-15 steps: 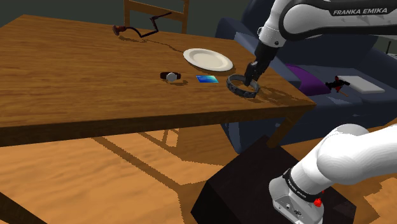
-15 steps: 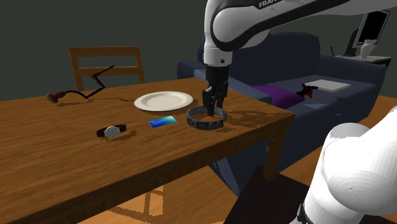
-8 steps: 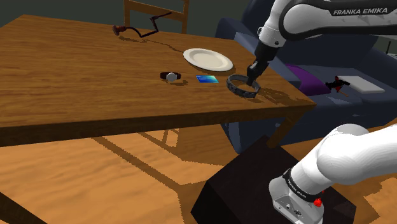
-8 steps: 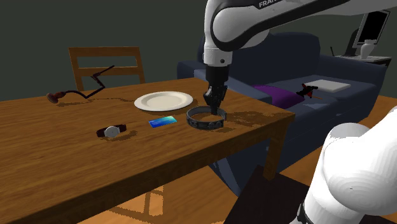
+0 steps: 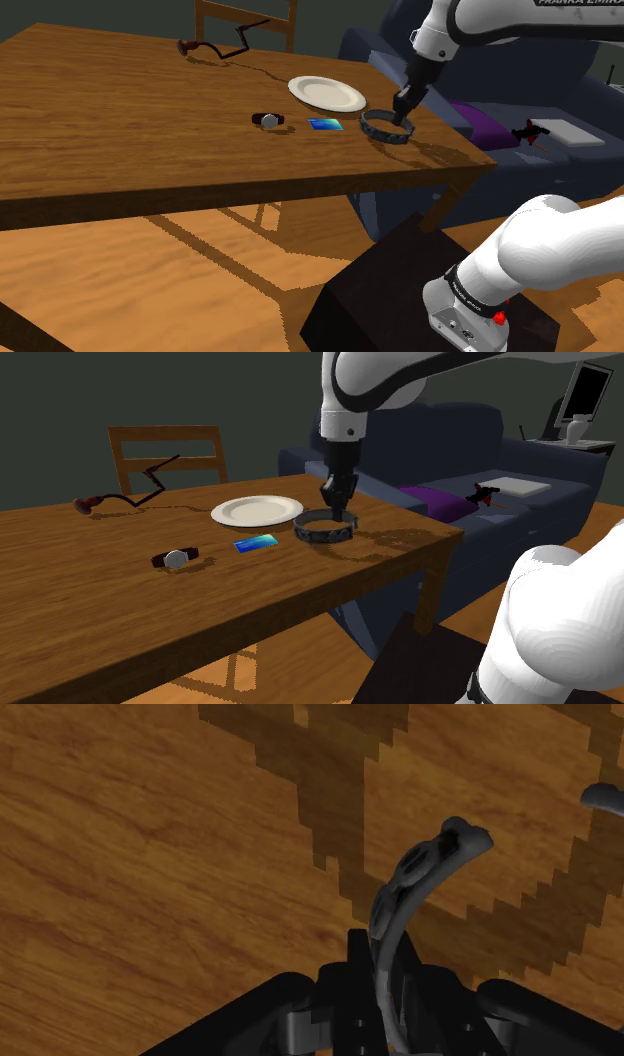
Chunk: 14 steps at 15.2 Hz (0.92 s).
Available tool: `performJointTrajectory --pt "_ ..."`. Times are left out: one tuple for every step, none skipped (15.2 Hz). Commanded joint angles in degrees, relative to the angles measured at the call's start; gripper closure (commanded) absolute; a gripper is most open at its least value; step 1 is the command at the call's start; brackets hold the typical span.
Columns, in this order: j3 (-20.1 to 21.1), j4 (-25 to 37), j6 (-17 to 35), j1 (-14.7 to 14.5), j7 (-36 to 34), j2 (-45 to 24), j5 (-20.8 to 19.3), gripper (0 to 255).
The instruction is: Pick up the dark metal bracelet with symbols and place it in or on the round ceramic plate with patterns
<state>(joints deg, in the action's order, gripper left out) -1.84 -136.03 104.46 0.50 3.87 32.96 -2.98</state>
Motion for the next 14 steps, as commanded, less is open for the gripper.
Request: performJointTrajectory --pt "0.1 1.4 -1.3 0.0 0.0 -0.1 0.1 255" --pt "0.1 2.2 -2.1 0.0 0.0 -0.1 0.1 255" --pt "0.1 2.9 -2.9 0.0 0.0 -0.1 0.1 255" --pt "0.1 3.7 -3.6 0.0 0.1 -0.1 0.1 255" --pt "0.1 4.5 -4.4 0.0 0.1 -0.2 0.1 255" --pt "0.1 5.4 -5.1 -0.1 0.1 -0.2 0.1 255" --pt "0.1 6.2 -5.9 -0.1 0.1 -0.3 0.1 255" --pt "0.2 7.0 -6.6 -0.1 0.2 -0.4 0.2 255" --pt "0.2 7.9 -7.4 -0.1 0.2 -0.5 0.2 255" --pt "0.2 8.7 -8.1 -0.1 0.2 -0.6 0.2 255" --pt "0.2 9.2 -8.5 -0.1 0.2 -0.7 0.2 255" --pt "0.0 11.0 -8.0 -0.1 0.4 -3.0 0.2 255" --pt "-0.1 12.8 -7.5 0.0 0.5 -5.3 0.2 255" --pt "-0.2 14.7 -7.1 0.0 0.7 -7.6 0.2 255"
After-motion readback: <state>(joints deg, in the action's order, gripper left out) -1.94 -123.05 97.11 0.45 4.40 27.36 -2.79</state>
